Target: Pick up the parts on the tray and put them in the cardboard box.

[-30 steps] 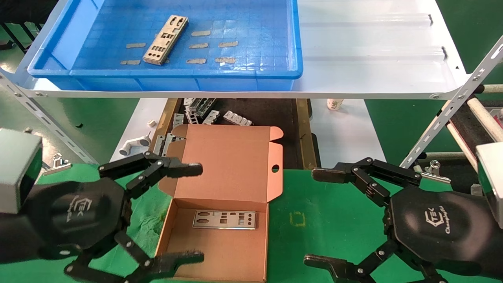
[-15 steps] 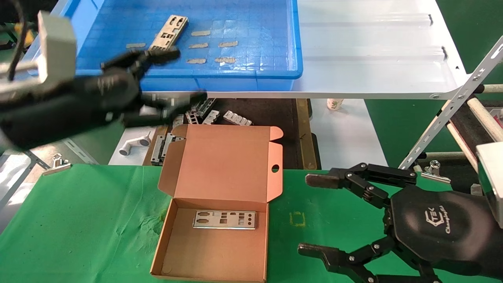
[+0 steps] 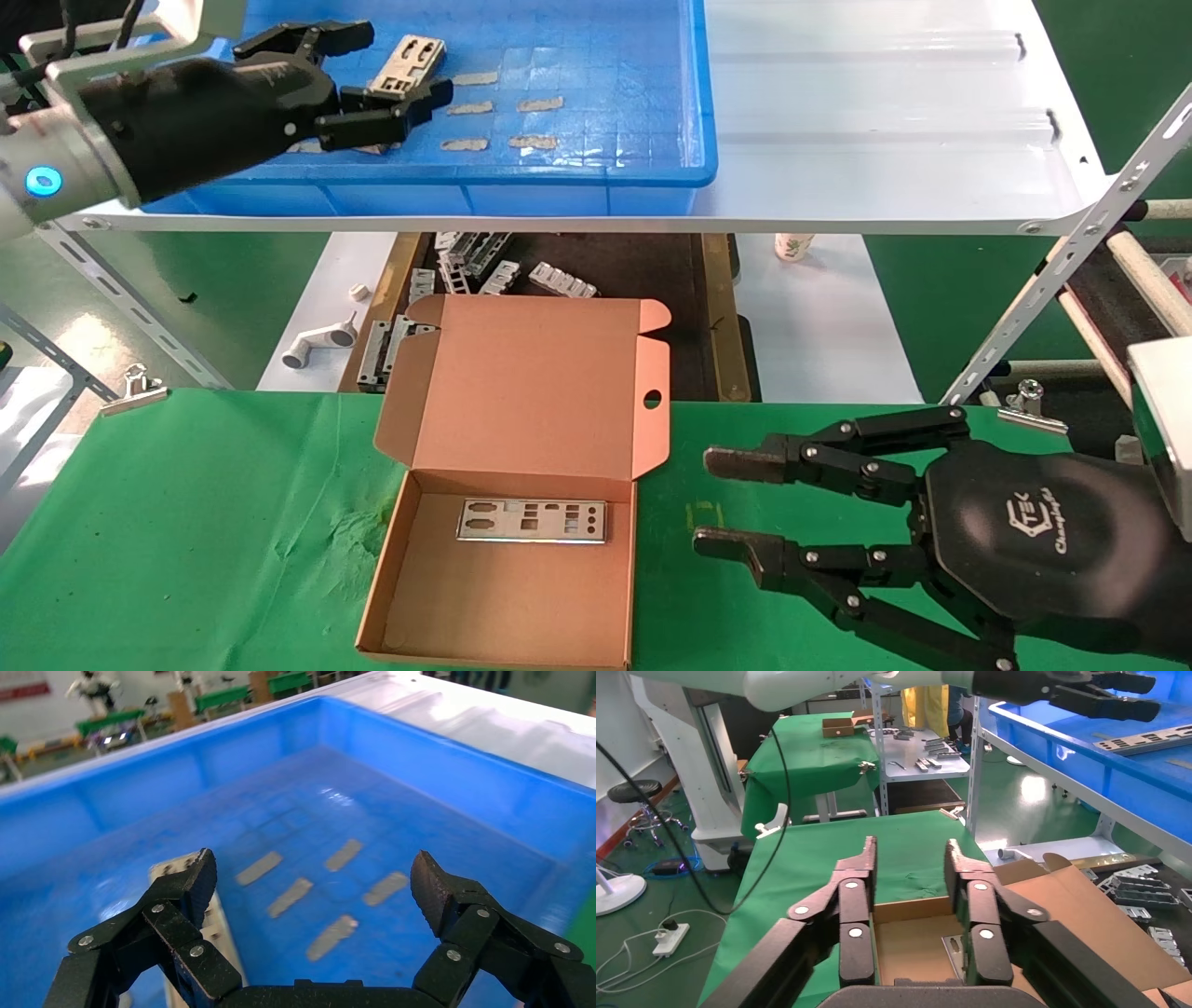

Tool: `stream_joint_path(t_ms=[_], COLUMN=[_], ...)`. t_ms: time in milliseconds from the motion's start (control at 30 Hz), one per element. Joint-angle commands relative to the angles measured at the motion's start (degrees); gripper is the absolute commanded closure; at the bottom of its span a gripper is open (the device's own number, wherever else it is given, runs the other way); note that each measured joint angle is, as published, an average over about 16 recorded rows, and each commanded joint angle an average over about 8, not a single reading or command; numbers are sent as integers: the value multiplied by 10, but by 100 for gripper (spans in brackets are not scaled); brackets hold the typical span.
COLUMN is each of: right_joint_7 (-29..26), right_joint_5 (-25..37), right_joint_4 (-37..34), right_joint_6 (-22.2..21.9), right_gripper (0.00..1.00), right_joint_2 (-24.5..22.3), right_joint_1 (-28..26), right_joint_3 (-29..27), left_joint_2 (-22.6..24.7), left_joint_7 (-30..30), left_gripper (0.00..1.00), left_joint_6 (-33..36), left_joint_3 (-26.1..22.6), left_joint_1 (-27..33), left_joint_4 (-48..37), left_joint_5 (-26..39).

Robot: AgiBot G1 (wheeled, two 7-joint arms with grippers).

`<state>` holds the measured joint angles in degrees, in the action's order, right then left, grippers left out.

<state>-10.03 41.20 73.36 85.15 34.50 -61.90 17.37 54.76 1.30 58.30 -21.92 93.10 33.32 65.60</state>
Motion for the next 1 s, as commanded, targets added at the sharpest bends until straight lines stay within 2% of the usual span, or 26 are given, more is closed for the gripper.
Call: stream_joint_path(t_ms=[33,267,500,667,733,833,1000], right_joint_7=[0,0,0,0,0,0,0], right_joint_5=[0,0,0,0,0,0,-1], right_joint_4=[0,0,0,0,0,0,0], right_joint_6=[0,0,0,0,0,0,0], right_gripper=[100,100,100,100,100,100,100], right_joint_2=[0,0,0,0,0,0,0], right_joint_1=[0,0,0,0,0,0,0], right_joint_3=[0,0,0,1,1,1,1], left_joint_2=[11,38,57,71,76,83,94], left_joint_7=[1,-14,-36,-54,-60,-66,-77], left_gripper=[0,0,0,6,13,30,66], left_joint_6=[-5,-31,-42,-59,-63,-72,-92], left_joint_3=[-5,-12,-20,-18,-17,-17,-17], left_joint_1=[22,64,90,99,102,106,112], left_joint_4=[-38,-128,-182,-208,-217,-231,-251], left_joint_5=[10,26,40,39,39,40,41])
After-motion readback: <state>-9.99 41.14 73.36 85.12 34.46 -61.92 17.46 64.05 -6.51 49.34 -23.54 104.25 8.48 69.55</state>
